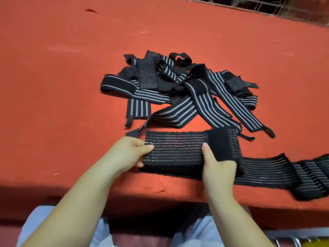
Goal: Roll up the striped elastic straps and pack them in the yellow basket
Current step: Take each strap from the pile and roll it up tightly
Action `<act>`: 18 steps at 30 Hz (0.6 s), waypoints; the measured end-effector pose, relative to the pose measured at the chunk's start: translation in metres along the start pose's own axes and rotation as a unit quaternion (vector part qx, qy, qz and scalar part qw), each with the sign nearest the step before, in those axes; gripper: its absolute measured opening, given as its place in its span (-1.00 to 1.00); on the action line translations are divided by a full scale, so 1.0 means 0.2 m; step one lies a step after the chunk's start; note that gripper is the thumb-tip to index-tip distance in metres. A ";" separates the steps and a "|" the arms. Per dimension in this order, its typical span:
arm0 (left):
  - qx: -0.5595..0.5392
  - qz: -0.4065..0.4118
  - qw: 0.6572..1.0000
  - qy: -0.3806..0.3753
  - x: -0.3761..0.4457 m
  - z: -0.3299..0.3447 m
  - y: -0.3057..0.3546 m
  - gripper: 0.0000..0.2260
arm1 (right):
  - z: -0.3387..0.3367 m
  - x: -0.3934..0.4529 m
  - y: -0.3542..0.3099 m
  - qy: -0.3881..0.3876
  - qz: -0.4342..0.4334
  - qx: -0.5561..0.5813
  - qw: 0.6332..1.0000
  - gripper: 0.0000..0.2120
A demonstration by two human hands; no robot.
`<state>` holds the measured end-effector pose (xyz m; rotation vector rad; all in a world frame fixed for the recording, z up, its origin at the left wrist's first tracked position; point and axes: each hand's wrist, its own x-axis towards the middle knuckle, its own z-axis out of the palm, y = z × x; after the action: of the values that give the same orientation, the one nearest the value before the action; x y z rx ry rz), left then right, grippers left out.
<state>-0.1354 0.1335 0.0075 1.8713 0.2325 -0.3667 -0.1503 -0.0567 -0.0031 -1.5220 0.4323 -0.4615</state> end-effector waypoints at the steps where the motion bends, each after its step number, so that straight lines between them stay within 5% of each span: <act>1: 0.017 -0.013 1.000 -0.001 0.02 0.01 -0.04 -0.75 | 0.00 -0.01 0.03 -0.004 0.001 -0.021 1.000 -0.79; 18: 0.008 -0.051 0.997 0.054 0.09 -0.01 -0.14 -0.84 | 0.02 -0.06 0.17 -0.028 -0.083 -0.151 0.985 -0.57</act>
<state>-0.1272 0.1447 -0.0222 1.9020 0.4017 -0.3380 -0.1580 -0.0466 -0.0382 -1.8695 0.3436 -0.4973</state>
